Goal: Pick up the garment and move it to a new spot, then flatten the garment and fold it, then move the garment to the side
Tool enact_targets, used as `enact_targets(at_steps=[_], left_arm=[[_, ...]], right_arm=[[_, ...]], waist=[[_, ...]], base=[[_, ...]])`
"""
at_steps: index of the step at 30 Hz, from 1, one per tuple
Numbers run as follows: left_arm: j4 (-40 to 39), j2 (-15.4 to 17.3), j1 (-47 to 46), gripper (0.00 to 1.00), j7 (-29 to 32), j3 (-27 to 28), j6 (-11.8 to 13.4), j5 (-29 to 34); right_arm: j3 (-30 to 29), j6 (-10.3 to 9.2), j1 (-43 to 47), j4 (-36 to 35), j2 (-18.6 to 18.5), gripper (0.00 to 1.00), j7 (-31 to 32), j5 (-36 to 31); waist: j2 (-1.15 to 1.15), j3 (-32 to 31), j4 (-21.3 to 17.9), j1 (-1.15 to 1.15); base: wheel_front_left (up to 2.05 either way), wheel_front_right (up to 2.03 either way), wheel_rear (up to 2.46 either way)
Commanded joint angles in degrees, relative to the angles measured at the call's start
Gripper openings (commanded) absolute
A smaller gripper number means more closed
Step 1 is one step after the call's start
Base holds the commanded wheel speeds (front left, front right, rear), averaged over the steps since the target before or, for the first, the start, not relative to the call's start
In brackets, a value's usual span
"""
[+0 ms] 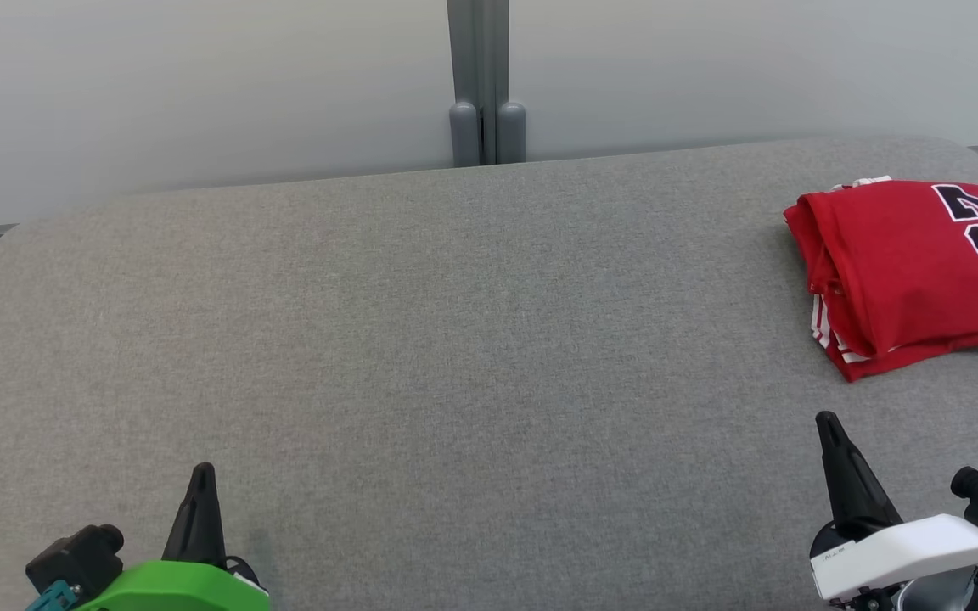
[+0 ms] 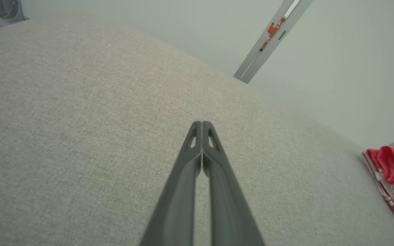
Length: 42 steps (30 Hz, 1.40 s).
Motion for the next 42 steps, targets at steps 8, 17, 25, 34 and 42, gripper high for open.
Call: enact_targets(at_steps=[8,17,25,34,42], left_arm=[[-0.16,-0.53,-2.76,0.0,1.79,2.13,-1.5,-7.39],[0.27,-1.19,-3.72,0.0,3.39,3.6,-2.59,-13.5],[0.63,-1.77,-4.53,0.0,4.71,4.82,-3.5,-18.56],[0.98,-2.41,-5.39,0.0,6.15,6.14,-4.45,-23.88],[1.27,-2.91,-6.01,0.0,7.31,7.22,-5.19,-28.19]], right_arm=[[0.1,-0.01,-3.04,1.46,-0.85,0.0,0.57,8.55],[0.18,0.0,-4.54,3.27,-1.15,0.0,1.02,15.61],[0.23,0.0,-5.84,4.78,-1.42,0.0,1.41,21.49],[0.28,0.0,-7.24,6.35,-1.7,0.0,1.8,27.61],[0.32,-0.01,-8.33,7.61,-1.91,0.0,2.1,32.55]], waist=[[0.0,-0.06,0.04,0.0],[0.0,-0.12,0.09,0.0],[0.0,-0.18,0.13,0.0],[0.0,-0.25,0.17,0.0],[0.0,-0.3,0.21,0.0]], base=[[0.0,0.0,0.0],[0.0,0.0,0.0],[0.0,0.0,0.0],[0.0,0.0,0.0],[0.0,0.0,0.0]])
